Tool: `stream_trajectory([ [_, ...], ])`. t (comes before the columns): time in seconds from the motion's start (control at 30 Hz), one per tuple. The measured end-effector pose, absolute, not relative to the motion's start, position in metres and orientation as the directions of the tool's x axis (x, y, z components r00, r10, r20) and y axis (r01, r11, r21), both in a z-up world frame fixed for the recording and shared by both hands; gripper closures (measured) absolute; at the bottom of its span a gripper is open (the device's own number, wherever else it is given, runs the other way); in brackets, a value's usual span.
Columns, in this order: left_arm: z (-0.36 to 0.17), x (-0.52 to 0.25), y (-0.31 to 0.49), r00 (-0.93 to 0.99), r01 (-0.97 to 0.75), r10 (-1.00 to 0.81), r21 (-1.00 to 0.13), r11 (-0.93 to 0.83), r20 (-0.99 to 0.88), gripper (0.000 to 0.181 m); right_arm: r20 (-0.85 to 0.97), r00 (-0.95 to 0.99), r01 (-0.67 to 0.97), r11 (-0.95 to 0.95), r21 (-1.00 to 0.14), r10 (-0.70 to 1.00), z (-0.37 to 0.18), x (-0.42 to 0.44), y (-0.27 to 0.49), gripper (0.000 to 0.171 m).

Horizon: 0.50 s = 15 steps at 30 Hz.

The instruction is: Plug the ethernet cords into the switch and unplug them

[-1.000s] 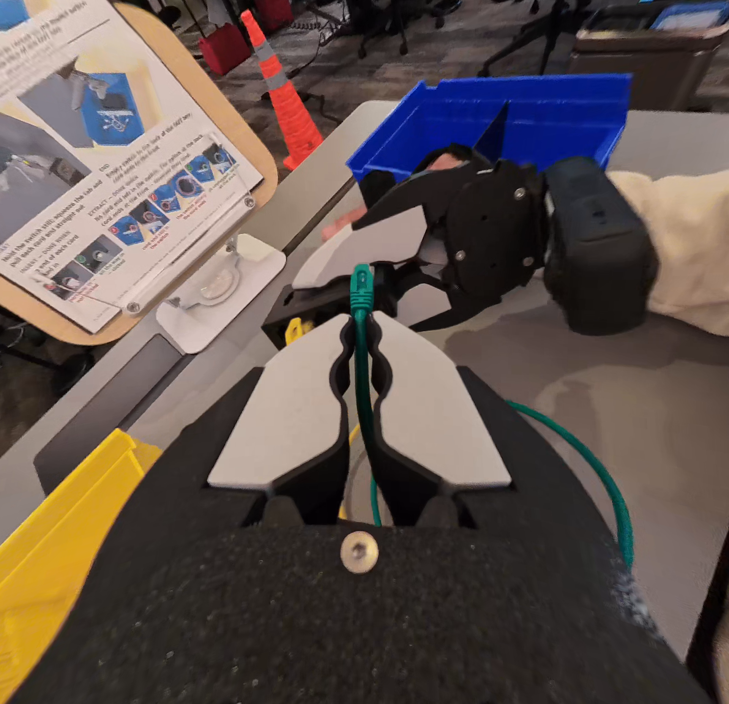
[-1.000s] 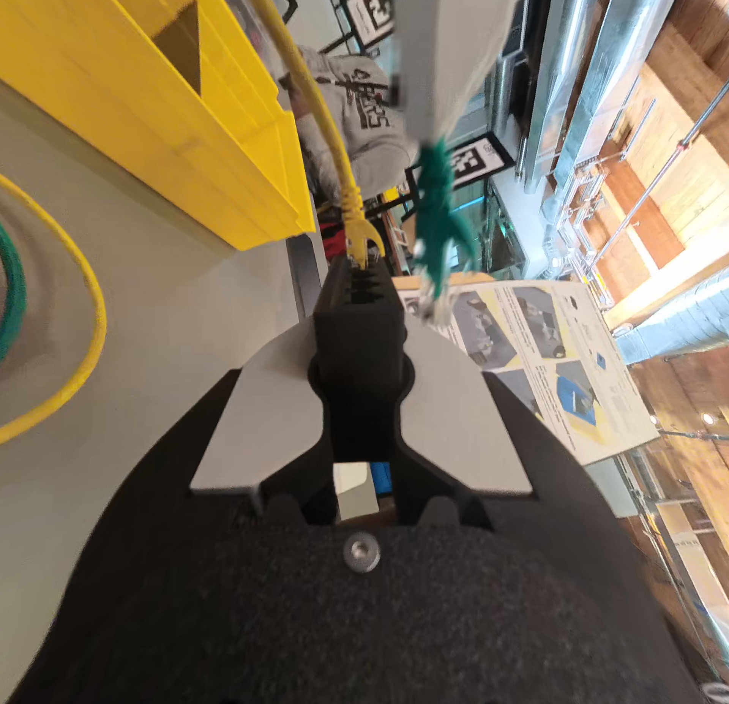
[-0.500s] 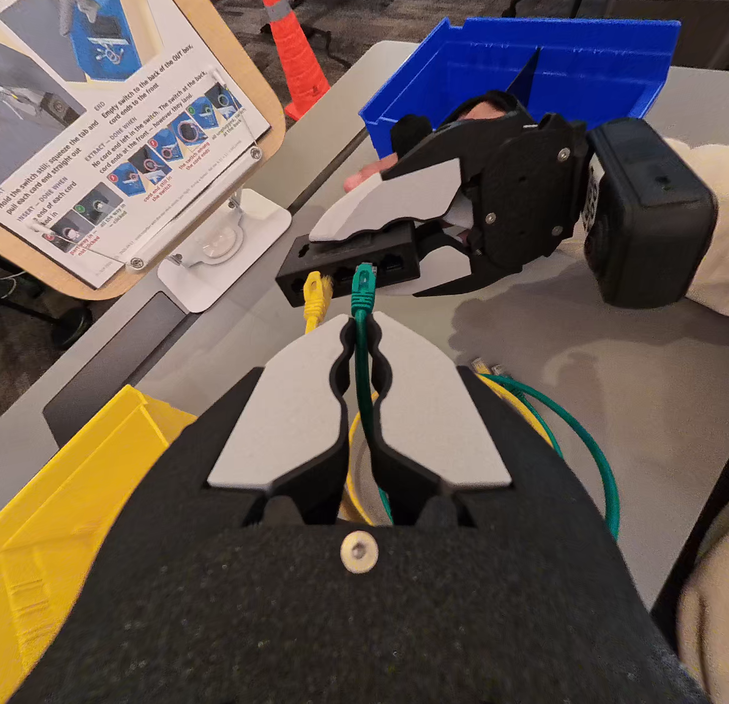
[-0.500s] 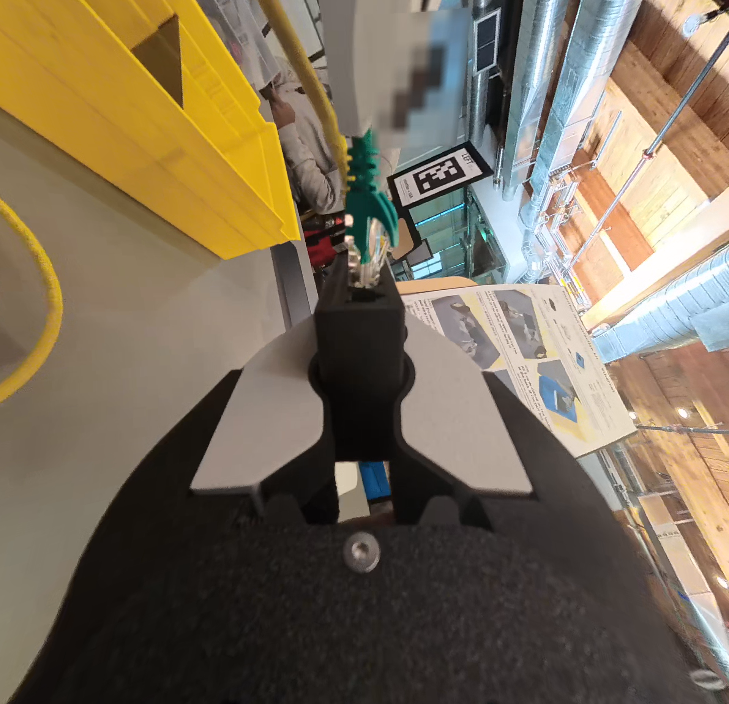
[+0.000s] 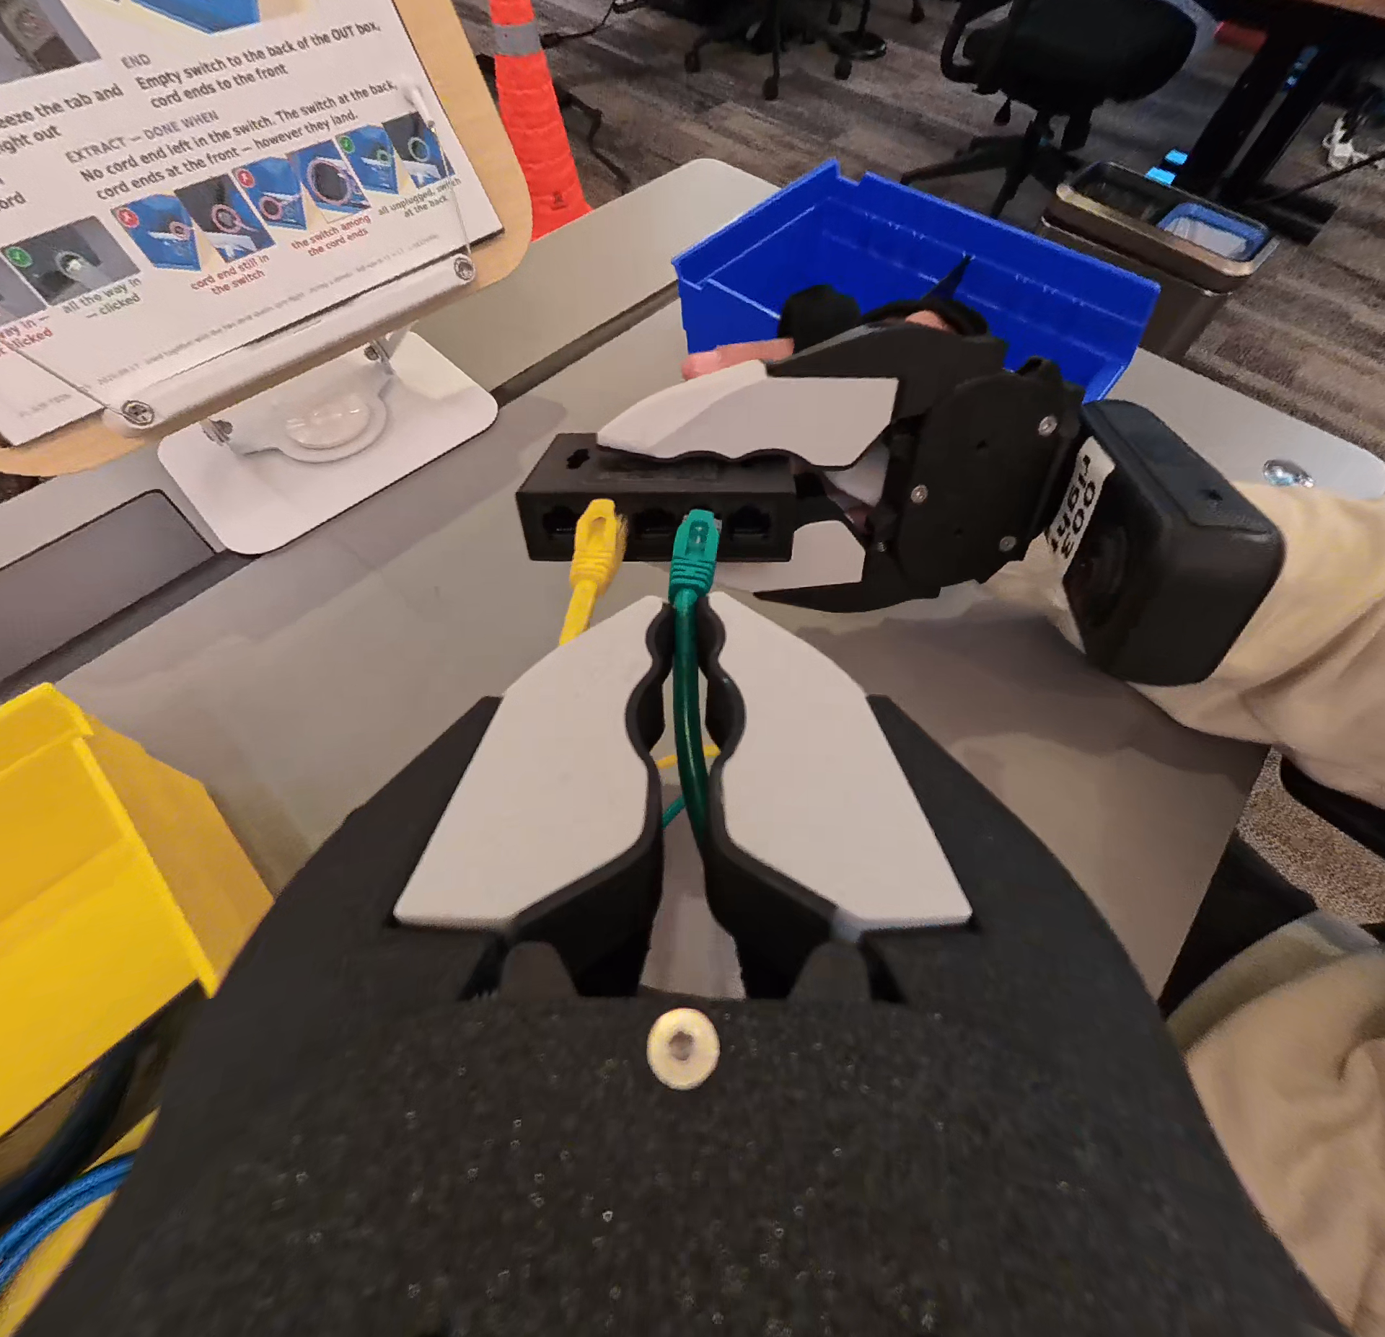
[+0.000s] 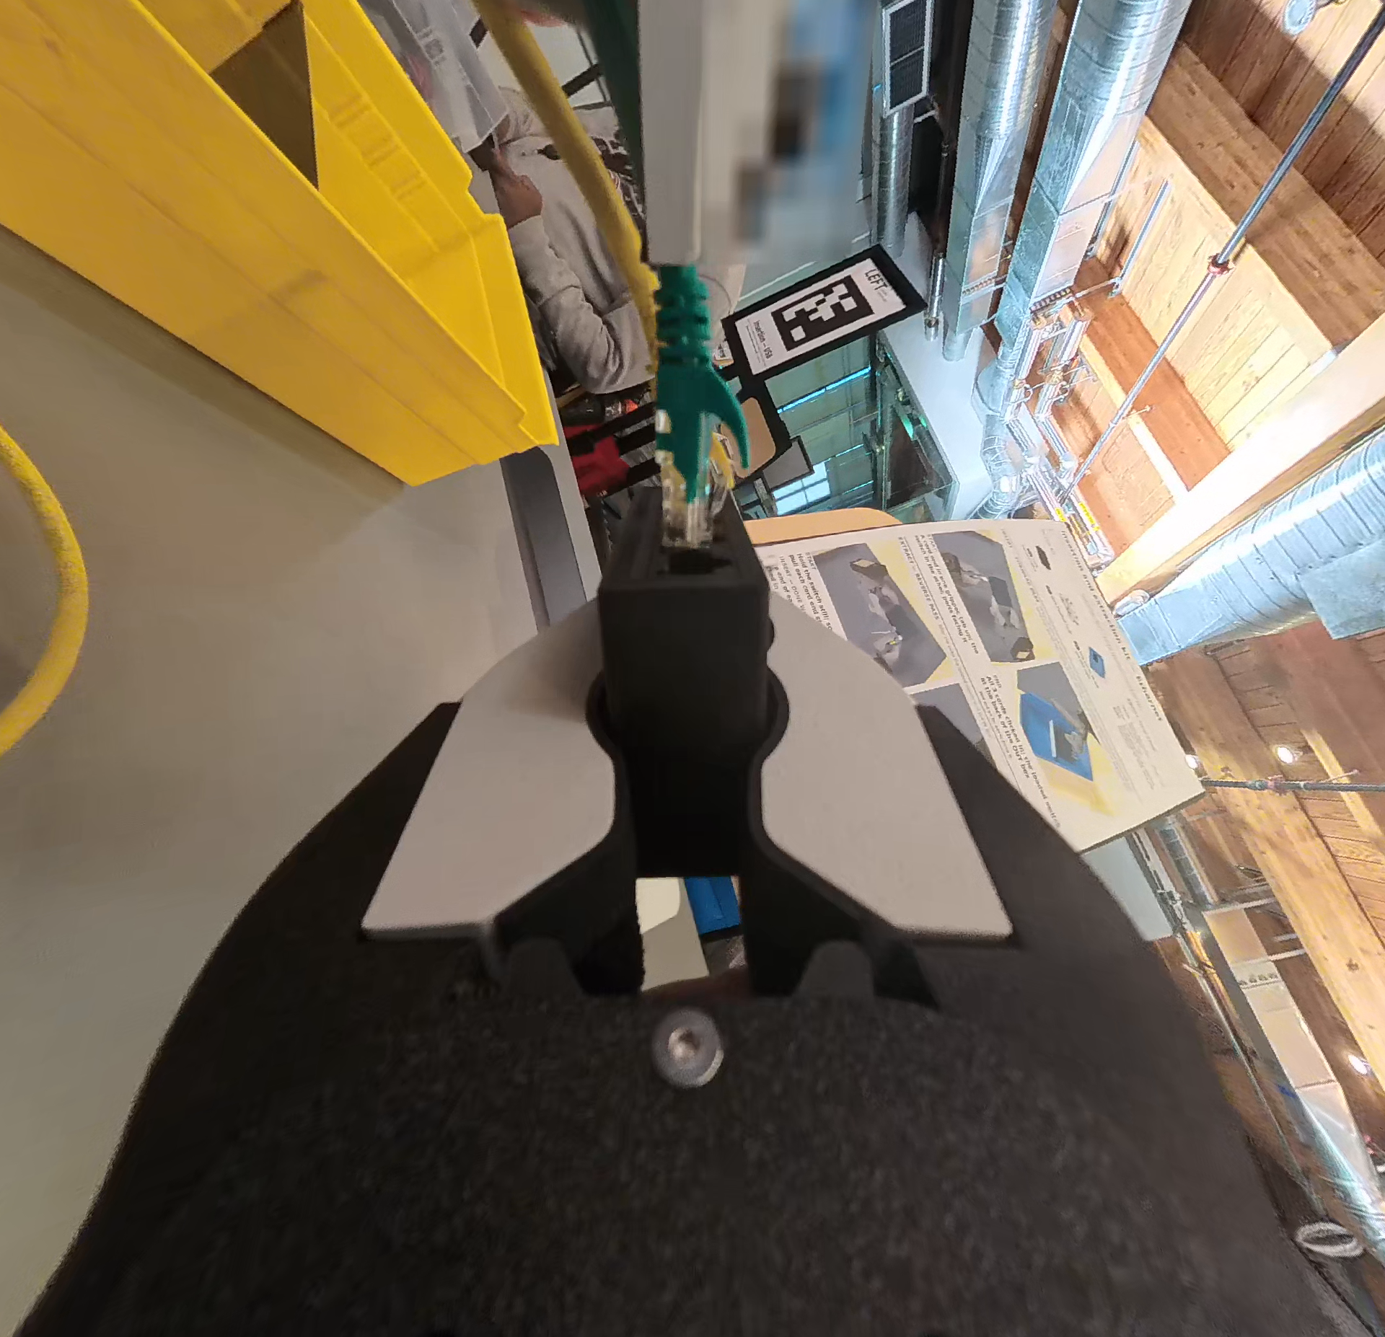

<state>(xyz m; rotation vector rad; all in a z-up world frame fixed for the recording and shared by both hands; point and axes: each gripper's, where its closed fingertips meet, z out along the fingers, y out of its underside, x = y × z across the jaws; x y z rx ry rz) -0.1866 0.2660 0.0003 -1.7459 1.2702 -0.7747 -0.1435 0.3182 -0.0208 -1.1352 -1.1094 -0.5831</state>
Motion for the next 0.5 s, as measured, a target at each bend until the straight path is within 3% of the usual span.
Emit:
stream_trajectory([
  [0.5,-0.0023,-0.1812,0.2706,0.353,-0.353,-0.928,-0.901,-0.252,0.121,0.177,0.912,0.388,0.856,0.312,-0.411,0.136,-0.0228,-0.1354,0.3248,0.141],
])
